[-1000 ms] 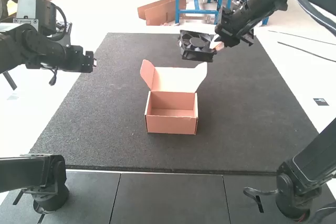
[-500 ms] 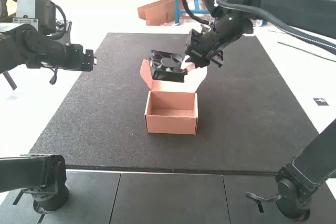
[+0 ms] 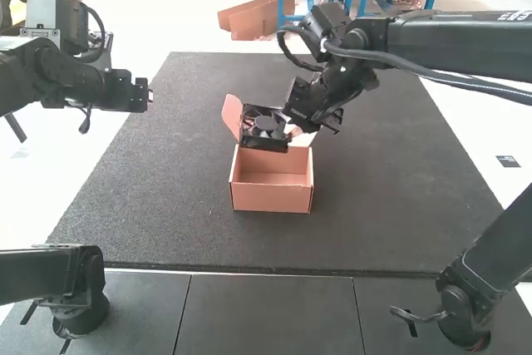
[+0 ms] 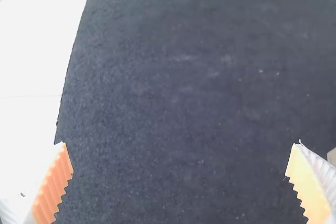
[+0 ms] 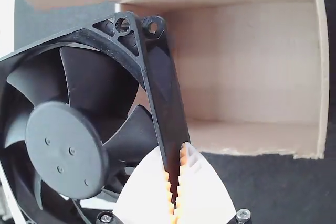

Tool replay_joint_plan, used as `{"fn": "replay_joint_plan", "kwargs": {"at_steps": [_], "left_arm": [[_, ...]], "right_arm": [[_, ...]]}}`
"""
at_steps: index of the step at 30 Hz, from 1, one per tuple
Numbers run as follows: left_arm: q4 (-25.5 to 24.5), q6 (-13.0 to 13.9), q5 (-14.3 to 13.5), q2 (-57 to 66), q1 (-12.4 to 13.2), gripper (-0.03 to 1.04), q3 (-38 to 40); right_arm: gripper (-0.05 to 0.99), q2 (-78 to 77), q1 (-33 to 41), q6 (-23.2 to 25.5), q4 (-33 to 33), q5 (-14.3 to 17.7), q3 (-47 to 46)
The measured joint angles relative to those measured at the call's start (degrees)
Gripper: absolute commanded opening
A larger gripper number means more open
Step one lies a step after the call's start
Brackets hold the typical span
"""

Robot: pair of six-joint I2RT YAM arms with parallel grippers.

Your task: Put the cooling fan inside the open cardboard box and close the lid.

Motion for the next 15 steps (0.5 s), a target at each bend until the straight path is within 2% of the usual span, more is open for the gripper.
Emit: {"fn": "replay_joint_plan", "kwargs": {"at_steps": [15], "left_arm": [[-1.29, -1.95, 0.02, -0.02, -0.02, 0.96, 0.00]], "right_arm": [[-0.02, 6.84, -0.02, 0.68, 7.04, 3.37, -6.23]]}}
